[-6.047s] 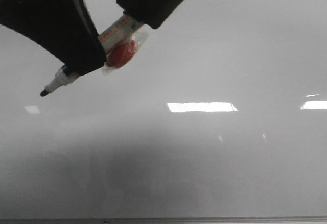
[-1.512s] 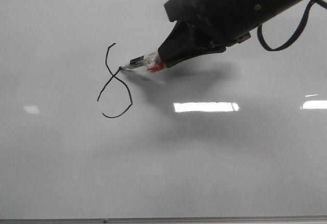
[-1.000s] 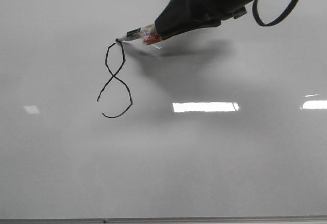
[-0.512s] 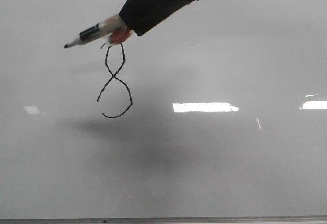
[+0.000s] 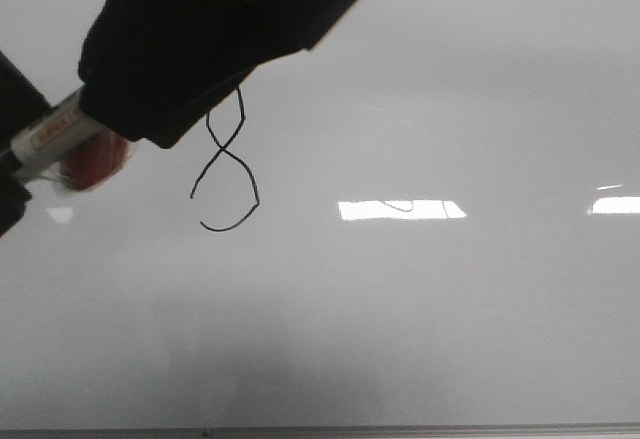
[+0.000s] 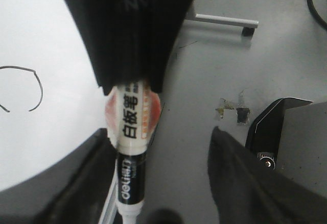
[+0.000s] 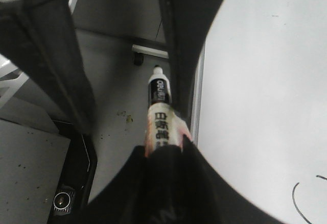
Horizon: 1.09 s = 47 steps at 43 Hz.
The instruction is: Write number 8 on whiteboard
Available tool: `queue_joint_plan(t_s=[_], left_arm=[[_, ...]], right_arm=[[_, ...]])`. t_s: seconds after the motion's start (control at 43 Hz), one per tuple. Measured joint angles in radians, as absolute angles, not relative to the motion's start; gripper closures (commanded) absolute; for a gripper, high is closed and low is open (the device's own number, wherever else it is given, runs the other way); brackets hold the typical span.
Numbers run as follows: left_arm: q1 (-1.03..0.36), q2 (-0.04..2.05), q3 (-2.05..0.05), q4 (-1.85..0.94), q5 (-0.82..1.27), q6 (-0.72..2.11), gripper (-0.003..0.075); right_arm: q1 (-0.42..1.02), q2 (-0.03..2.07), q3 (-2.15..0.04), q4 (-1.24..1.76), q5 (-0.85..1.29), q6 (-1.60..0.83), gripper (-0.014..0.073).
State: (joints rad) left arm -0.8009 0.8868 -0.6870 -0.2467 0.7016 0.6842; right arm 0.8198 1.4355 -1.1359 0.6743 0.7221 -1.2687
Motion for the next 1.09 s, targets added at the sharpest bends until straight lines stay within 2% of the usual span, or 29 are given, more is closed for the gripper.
queue_joint_plan(t_s=[0.372, 0.419, 0.442, 0.512, 0.558, 0.605, 0.744, 0.907, 1.093], left_arm=[[-0.801, 0.887, -0.687, -0.229, 0.679, 0.686, 0.0736], [-0.801, 0.887, -0.687, -0.227, 0.679, 0.686, 0.0741], [-0.801, 0.887, -0.687, -0.227, 0.679, 0.686, 0.0741], [-0.801, 0.887, -0.687, -0.227, 0.679, 0.688, 0.0741], [-0.801, 0.887, -0.687, -0.231, 0.672, 0.665, 0.0741], [-0.801, 0.887, -0.687, -0.232, 0.66, 0.62, 0.0741], [-0.775, 0.887, -0.687, -0.165, 0.644, 0.392, 0.0741], [-0.591, 0.887, -0.687, -0.07, 0.644, 0.117, 0.0741], [-0.304, 0.887, -0.687, -0.051, 0.644, 0.052, 0.0741]], right_arm=[[0.82, 1.386, -1.136, 0.674, 0.778, -1.269, 0.064], [0.82, 1.386, -1.136, 0.674, 0.778, -1.269, 0.0581], [0.82, 1.386, -1.136, 0.674, 0.776, -1.262, 0.0525], [0.82, 1.386, -1.136, 0.674, 0.774, -1.229, 0.0286], [0.82, 1.386, -1.136, 0.674, 0.771, -1.178, 0.0155], [0.82, 1.386, -1.136, 0.676, 0.769, -1.12, 0.0098], [0.775, 1.333, -1.136, 0.678, 0.736, -0.999, 0.0097], [0.625, 1.214, -1.13, 0.68, 0.719, -0.906, 0.0099], [0.457, 1.032, -0.986, 0.682, 0.714, -0.831, 0.0225]])
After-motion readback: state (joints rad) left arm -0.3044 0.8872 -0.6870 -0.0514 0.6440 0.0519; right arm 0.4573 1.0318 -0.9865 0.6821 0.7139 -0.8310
